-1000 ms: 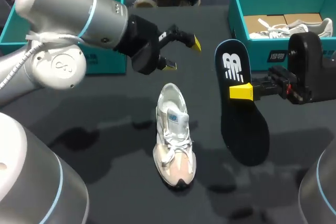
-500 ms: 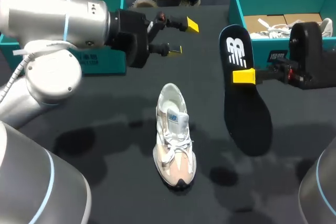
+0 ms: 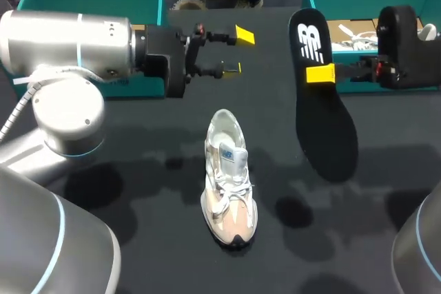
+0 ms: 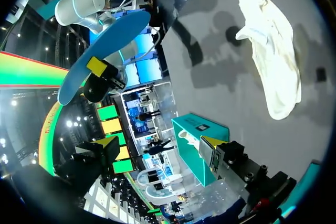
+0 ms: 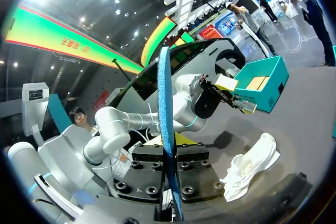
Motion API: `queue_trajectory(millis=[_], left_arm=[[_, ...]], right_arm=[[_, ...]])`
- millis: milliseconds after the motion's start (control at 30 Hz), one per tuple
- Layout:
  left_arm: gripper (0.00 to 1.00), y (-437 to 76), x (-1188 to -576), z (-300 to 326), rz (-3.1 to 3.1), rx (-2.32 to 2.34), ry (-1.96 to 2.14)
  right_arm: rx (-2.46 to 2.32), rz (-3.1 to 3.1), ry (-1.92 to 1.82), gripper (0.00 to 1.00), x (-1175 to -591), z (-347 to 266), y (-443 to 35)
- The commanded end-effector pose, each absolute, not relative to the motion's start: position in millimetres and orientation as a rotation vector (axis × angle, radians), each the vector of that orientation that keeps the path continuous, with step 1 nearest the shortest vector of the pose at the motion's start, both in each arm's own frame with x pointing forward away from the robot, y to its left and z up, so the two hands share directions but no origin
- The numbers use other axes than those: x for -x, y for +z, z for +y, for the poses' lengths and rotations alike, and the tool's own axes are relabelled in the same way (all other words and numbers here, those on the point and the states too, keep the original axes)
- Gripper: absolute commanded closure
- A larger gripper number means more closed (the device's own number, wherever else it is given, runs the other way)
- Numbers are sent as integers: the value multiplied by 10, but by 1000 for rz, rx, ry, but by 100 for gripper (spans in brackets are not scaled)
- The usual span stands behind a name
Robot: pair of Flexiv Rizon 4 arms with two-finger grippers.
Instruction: Take the shoe out of the shoebox, open the shoe tongue, remove and reinsert the insole, then place the shoe into the shoebox
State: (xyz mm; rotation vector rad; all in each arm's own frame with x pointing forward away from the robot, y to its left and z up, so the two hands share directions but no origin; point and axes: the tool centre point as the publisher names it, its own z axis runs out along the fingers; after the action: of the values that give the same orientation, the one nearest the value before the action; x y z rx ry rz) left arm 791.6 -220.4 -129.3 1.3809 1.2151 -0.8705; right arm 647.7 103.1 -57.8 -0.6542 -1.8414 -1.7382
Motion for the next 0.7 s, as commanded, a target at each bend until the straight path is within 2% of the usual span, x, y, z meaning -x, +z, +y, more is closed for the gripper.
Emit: queue_trajectory(millis=[33, 400, 700], left_arm=[[0, -1342, -7916, -2204, 1205, -1376, -893], [0, -1345, -7973, -2239, 1220, -1347, -939], [0, -1328, -7976, -2250, 1219, -1343, -943]], right_arm=[[656, -1843, -1735, 100, -6484, 1049, -585], [931, -1582, -1698, 100, -7164, 976, -809], [953, -1546, -1700, 100, -7187, 966, -817]])
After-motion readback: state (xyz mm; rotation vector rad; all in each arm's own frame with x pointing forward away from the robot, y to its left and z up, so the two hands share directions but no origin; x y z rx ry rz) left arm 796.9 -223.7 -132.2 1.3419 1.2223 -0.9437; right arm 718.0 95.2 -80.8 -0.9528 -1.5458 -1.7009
